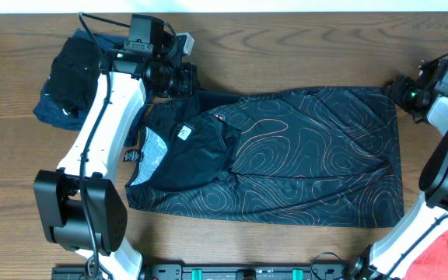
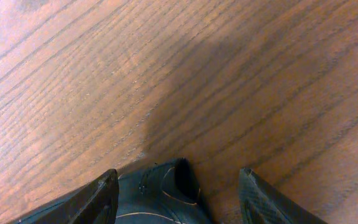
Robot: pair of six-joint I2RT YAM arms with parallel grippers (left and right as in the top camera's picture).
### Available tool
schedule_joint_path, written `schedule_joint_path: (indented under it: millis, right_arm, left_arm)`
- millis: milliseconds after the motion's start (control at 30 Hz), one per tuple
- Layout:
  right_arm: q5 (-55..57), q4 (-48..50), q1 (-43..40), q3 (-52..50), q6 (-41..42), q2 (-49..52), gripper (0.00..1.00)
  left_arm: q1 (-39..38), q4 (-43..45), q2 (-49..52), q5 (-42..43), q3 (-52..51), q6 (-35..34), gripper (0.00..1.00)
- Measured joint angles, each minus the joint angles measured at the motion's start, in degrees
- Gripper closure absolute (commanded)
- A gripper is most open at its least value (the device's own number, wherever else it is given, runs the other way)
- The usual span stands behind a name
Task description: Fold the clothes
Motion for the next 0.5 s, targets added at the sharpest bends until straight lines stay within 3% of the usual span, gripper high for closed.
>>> schedule_joint_path:
  millis: [133, 300, 400, 500]
  right_arm:
    - [-2.23, -0.35, 0.0, 0.02, -0.02, 0.07, 0.44]
    - [-4.15, -1.88, 0.0, 0.04, -0.13, 0.2, 0.73]
    - [-4.28, -1.92, 0.0, 0.04, -0.13, 0.48, 0.99]
    - [-4.07, -2.1, 0.0, 0.04, 0.33, 0.59, 0.99]
  left_arm:
    - [0.0, 0.15, 0.0, 0.02, 0.0, -0.02, 0.94]
    - [0.0, 0.37, 0.0, 0.02, 0.0, 0.0, 0.94]
    - [0.0, 0.44, 0.0, 0.0, 0.0, 0.0, 0.94]
    - [0.02, 0.46, 0.0, 0.0, 0.0, 0.0, 0.94]
